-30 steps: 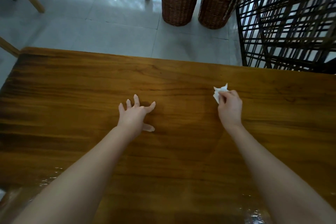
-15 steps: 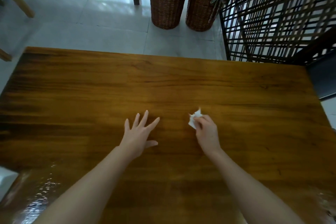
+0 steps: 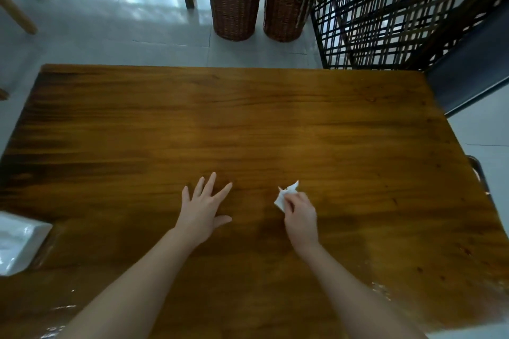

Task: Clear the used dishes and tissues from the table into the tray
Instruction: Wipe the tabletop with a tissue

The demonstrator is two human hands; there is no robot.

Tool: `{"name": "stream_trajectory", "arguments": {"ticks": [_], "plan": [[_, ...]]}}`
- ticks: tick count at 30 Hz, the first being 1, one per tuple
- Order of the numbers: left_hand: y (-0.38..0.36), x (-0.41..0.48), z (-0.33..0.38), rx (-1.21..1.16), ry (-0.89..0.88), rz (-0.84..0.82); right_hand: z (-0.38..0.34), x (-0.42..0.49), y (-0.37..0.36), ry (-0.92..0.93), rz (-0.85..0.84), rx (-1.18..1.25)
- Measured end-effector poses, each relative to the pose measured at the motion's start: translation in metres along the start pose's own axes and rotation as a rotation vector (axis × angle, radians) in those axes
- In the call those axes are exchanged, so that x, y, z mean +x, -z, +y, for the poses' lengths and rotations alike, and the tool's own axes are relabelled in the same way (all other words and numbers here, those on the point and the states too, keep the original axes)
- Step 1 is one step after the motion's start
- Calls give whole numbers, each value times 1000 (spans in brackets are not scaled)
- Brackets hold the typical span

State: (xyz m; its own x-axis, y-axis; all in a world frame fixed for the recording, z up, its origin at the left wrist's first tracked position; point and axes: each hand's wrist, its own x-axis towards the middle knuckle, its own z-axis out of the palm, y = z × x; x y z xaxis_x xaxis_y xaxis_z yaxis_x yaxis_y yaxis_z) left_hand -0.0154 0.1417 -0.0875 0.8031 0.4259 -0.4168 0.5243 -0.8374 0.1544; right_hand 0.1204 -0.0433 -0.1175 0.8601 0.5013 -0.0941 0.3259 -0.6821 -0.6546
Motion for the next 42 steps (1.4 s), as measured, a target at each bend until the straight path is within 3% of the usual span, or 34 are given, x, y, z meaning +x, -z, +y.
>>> {"name": "stream_trajectory", "arguments": {"ticks": [5, 10, 13, 16, 21, 24, 35, 38, 42], "plan": [[-10, -12, 11, 4, -33, -37, 23, -27, 14, 100, -76, -7], [-21, -24, 19, -6, -72, -41, 73, -36, 64, -241, 239, 10], [-27, -31, 28, -32, -96, -47, 82, -52, 73, -329, 275, -25], [-33, -38, 37, -14, -140, -53, 63, -76, 56, -252, 228, -6], [-40, -49, 55, -66, -142, -57, 39, -122, 32, 3, -15, 33], [-44, -55, 69, -93, -127, -73, 51, -129, 45, 23, -91, 51], [-60, -80, 130, -48, -76, -29, 148, -126, 128, -385, 309, -12], [-69, -85, 162, -34, -68, -53, 153, -138, 128, -328, 155, -60], [-81, -92, 202, -25, -64, -64, 170, -144, 144, -112, -68, -56]]}}
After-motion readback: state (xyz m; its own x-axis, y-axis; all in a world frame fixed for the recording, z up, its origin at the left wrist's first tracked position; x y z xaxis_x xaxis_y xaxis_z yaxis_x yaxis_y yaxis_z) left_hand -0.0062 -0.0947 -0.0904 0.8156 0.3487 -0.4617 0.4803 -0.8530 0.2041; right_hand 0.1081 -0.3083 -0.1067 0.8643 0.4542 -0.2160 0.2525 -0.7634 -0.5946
